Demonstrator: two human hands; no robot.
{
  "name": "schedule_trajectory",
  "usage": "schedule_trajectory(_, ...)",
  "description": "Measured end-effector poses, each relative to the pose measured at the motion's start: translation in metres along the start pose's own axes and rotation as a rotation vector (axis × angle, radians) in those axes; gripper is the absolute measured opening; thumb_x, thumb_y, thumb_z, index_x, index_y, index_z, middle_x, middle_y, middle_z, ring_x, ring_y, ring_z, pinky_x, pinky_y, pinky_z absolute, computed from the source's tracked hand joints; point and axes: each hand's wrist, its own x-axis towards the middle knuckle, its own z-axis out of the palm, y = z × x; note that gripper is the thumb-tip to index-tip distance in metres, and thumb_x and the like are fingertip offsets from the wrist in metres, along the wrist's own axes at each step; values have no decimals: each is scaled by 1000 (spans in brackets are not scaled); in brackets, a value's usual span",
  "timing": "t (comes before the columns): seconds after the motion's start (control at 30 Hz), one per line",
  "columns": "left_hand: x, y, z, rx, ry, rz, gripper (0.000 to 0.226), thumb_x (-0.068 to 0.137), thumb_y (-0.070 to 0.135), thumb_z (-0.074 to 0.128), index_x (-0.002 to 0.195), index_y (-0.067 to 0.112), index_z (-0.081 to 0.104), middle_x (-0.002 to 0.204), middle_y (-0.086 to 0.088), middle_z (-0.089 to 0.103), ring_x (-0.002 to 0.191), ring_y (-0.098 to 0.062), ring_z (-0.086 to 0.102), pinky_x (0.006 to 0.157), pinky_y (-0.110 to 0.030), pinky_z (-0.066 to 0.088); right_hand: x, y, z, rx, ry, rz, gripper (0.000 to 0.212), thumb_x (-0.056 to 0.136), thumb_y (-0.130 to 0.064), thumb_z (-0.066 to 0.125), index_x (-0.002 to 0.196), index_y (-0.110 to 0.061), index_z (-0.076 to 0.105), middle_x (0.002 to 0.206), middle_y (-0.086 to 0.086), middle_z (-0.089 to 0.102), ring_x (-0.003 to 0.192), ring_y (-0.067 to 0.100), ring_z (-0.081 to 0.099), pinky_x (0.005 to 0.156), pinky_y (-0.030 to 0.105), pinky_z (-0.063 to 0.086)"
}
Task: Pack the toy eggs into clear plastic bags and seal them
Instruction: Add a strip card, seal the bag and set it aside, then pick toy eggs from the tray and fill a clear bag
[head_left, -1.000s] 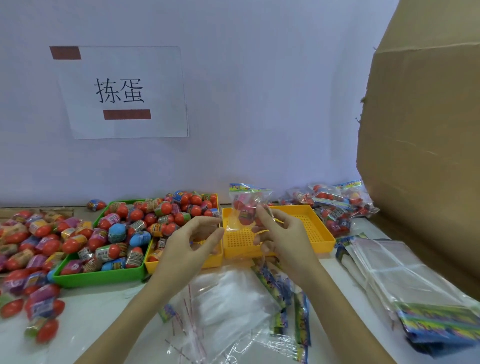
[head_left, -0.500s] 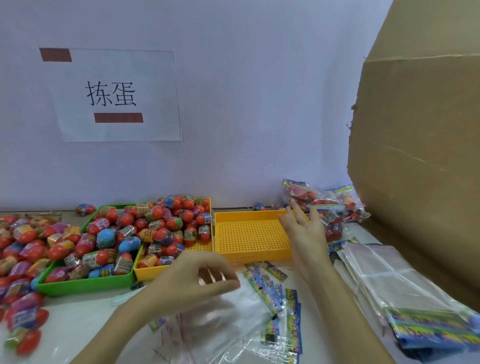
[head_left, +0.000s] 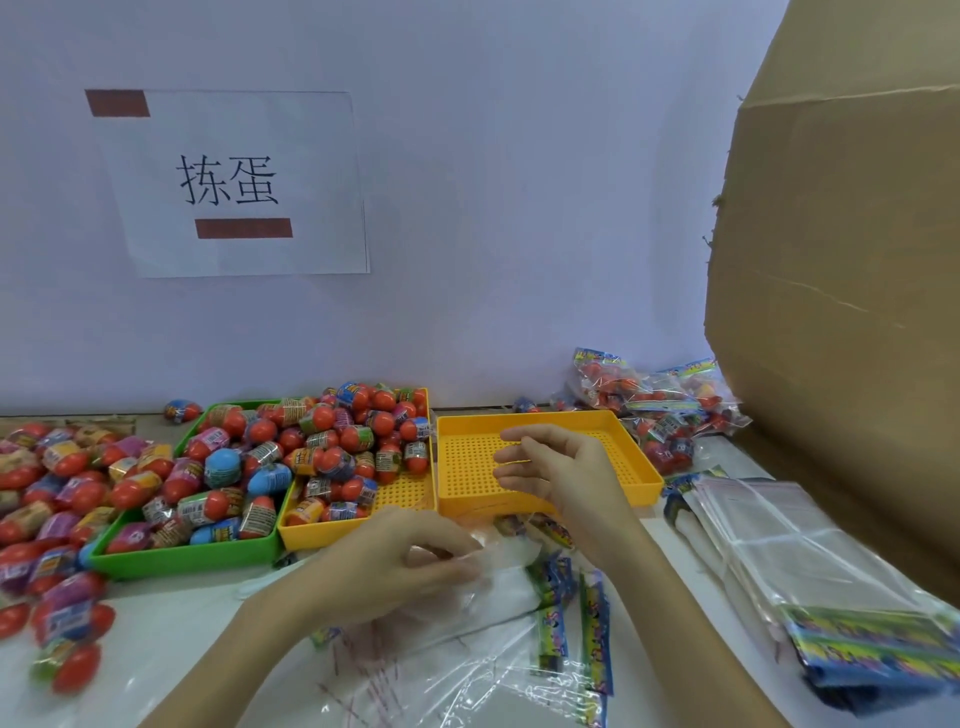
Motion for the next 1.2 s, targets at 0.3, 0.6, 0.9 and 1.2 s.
schedule_trajectory(0.3,0,0,-16,-626,177,-242,44,103,46,60,107,7,79,101,-9,82,100,-33,80,90,-42,65,-8,-5,6,-338,-432,-81,22,97,-42,74,116,-31,79,110,-1,79,105,21,75,95,38,61)
schedule_trajectory(0.6,8,6,-23,-1056,404,-215,100,63,75,86,134,8,64,122,-21,76,106,-42,76,79,-36,66,-5,-1,6,-248,-12,-185,16,97,-17,75,111,-23,78,86,4,75,70,15,71,66,23,56)
schedule_trajectory(0.9,1,3,-21,-799,587,-231,17,90,25,80,101,12,83,98,-19,80,90,-28,79,78,-30,65,-6,-3,7,-264,-39,-211,28,106,-28,60,95,-14,81,84,1,80,81,11,75,74,18,56)
schedule_trajectory(1.2,1,3,-19,-593,572,-199,27,77,39,92,81,16,78,73,-13,75,67,-22,72,66,-23,59,-15,-6,22,-451,-118,-582,17,101,-21,69,114,-27,80,117,-17,76,121,11,67,98,37,56)
